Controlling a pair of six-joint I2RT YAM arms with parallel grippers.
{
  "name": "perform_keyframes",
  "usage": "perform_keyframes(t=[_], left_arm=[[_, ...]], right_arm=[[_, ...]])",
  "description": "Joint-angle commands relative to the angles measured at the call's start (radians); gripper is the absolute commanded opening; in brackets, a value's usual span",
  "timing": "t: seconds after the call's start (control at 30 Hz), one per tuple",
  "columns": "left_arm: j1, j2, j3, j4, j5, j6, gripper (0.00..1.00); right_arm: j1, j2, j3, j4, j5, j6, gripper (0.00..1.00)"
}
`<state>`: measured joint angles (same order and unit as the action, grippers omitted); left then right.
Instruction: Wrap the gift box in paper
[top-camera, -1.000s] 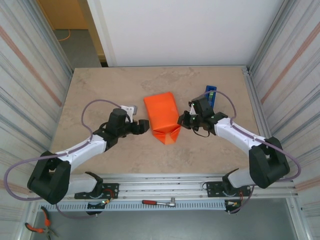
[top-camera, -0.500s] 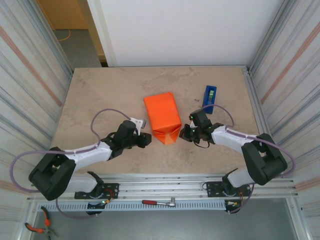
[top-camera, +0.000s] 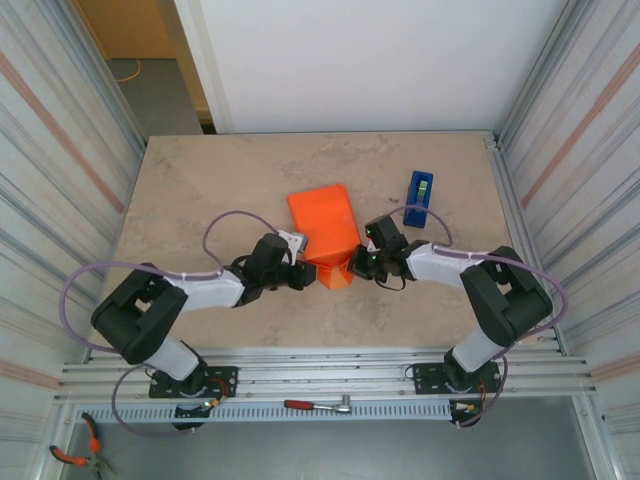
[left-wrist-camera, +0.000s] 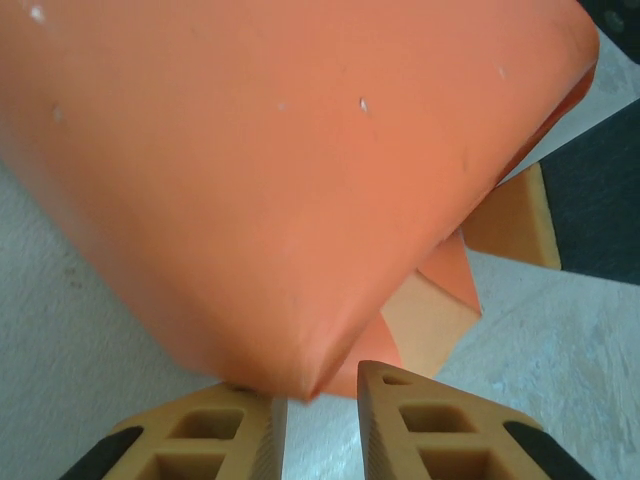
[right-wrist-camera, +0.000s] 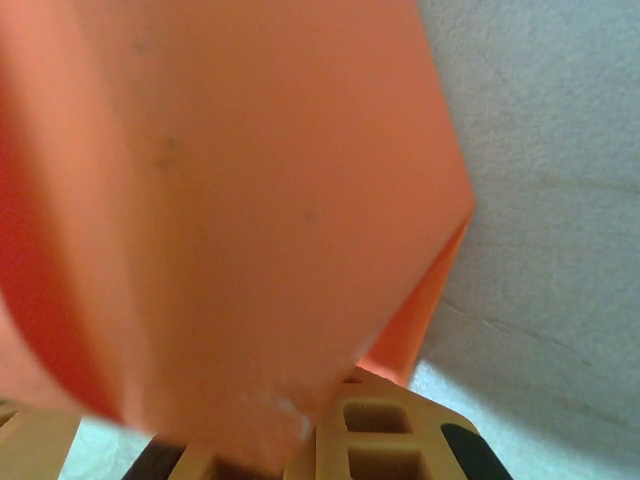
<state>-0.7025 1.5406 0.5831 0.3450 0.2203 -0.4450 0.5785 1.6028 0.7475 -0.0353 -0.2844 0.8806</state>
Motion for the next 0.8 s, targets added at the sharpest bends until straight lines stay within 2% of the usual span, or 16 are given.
perform_keyframes(t=[0.0, 0.23, 0.43, 0.53, 0.63, 0.77], left_arm=[[-0.009, 0.027, 0.035, 0.035, 0.011, 0.027, 0.26], [-0.008, -0.012, 0.027, 0.024, 0.029, 0.029, 0.26], [-0.009, -0.171, -0.040, -0.030, 0.018, 0.029, 0.36], [-0.008, -0.253, -0.064, -0.067, -0.019, 0.037, 0.44], [-0.001, -0.319, -0.068, -0.112, -0.060, 0.053, 0.56], [0.022, -0.390, -0.068, -0.155, -0.097, 0.067, 0.69]], right_arm=[[0.010, 0.020, 0.027, 0.006, 0.005, 0.012, 0.00], [0.022, -0.075, -0.007, -0.042, 0.025, 0.015, 0.00], [0.040, -0.187, -0.059, -0.132, 0.090, 0.047, 0.00], [0.057, -0.222, -0.072, -0.166, 0.123, 0.054, 0.14], [0.071, -0.235, -0.077, -0.193, 0.148, 0.061, 0.34], [0.094, -0.235, -0.082, -0.219, 0.177, 0.074, 0.51]])
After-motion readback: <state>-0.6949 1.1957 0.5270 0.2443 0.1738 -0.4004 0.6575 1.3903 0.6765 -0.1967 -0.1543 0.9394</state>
